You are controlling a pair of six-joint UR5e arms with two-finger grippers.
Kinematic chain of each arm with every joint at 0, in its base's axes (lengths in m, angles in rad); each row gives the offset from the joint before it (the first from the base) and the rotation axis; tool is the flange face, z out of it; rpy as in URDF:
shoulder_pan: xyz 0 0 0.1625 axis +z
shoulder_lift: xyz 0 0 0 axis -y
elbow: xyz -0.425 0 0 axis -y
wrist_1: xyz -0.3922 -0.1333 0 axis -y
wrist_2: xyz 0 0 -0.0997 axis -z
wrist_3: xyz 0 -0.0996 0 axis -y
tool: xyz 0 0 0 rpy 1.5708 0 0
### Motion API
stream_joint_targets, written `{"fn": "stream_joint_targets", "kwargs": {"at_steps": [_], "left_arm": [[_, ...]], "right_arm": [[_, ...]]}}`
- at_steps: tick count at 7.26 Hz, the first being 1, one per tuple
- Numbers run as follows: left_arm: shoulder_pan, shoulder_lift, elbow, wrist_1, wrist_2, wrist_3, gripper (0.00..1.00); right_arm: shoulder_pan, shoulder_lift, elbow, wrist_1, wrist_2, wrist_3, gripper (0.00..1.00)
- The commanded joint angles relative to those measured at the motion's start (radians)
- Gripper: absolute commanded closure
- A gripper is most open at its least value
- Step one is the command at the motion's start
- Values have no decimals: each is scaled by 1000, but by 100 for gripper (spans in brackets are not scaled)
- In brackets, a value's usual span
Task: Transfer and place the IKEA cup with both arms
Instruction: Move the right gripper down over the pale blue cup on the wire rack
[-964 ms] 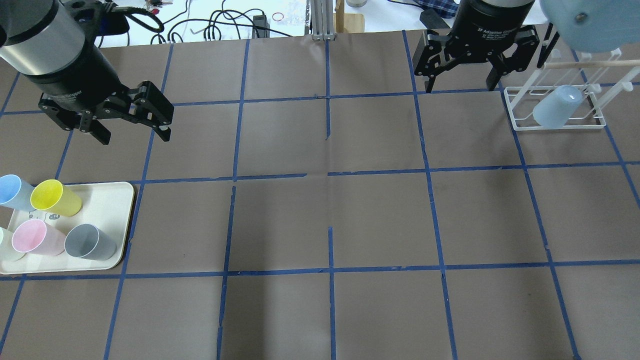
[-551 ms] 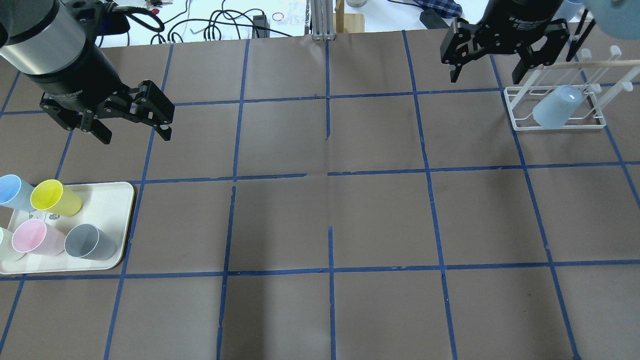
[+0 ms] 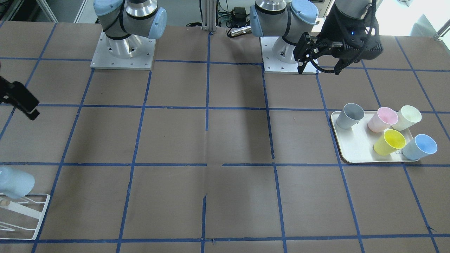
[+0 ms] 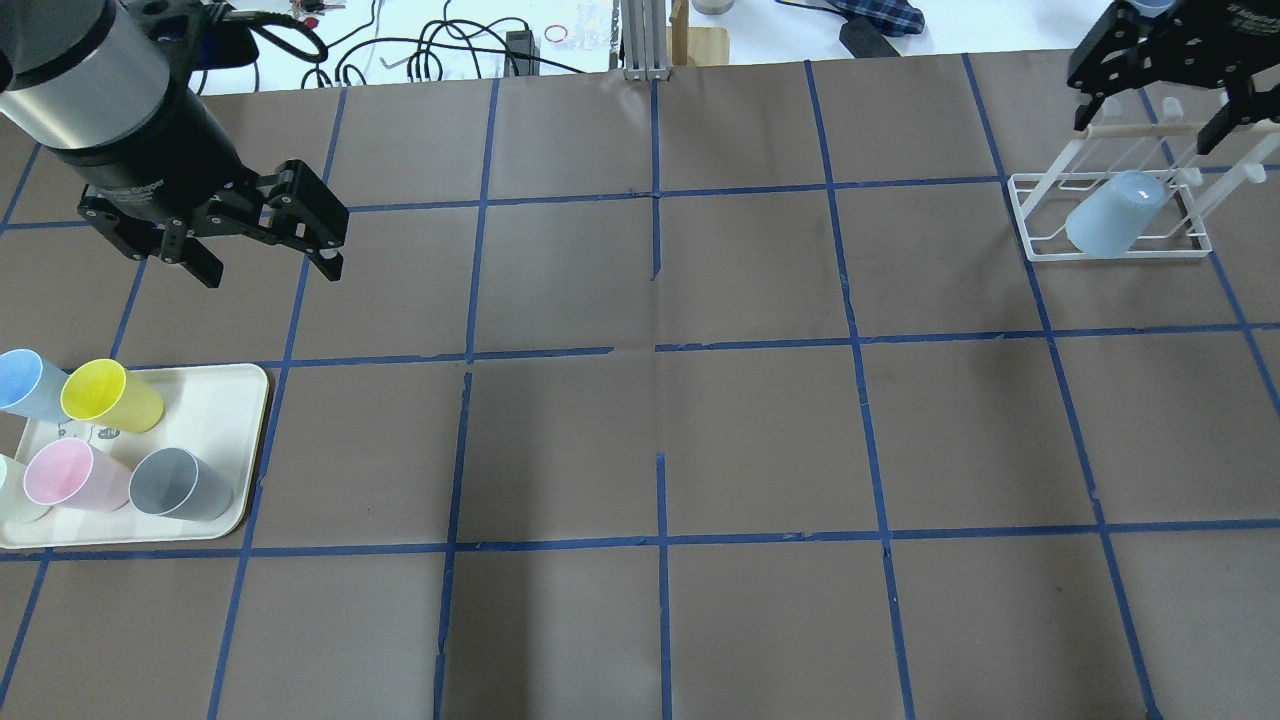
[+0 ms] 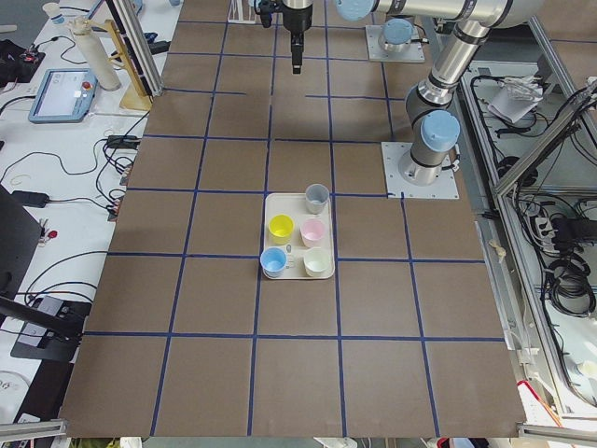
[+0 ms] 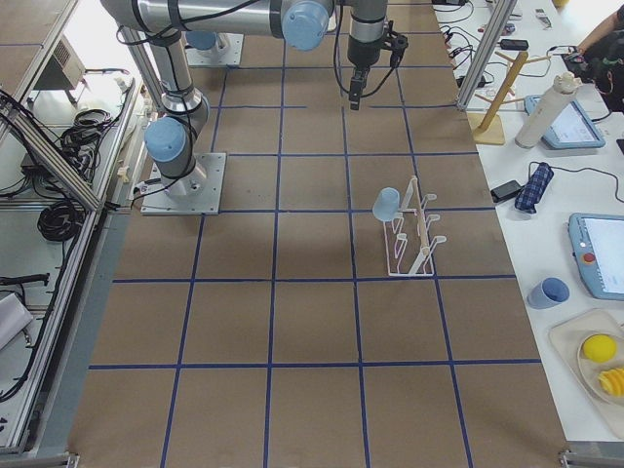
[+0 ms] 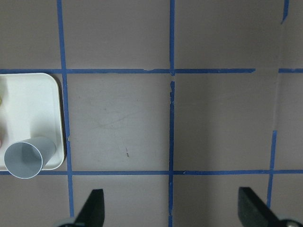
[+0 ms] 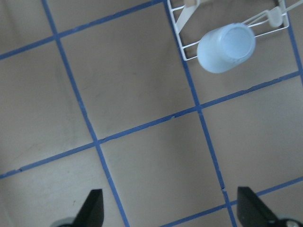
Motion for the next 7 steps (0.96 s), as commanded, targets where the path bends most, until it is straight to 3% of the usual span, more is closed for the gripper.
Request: {"fn": "stream_joint_targets", "kwargs": {"at_steps": [1,3,7], "left_arm": [[-1,3,3,1,-1,0,0],[2,-2,2,-1,-1,0,0],[-1,-17,9,1,-4,-2,0]], "right_arm": [[-57,83,2,-71,0,-58,0],[-94,150,5,-159,1,-267,0],[-122,186,141,-405,6,-449,0]]}}
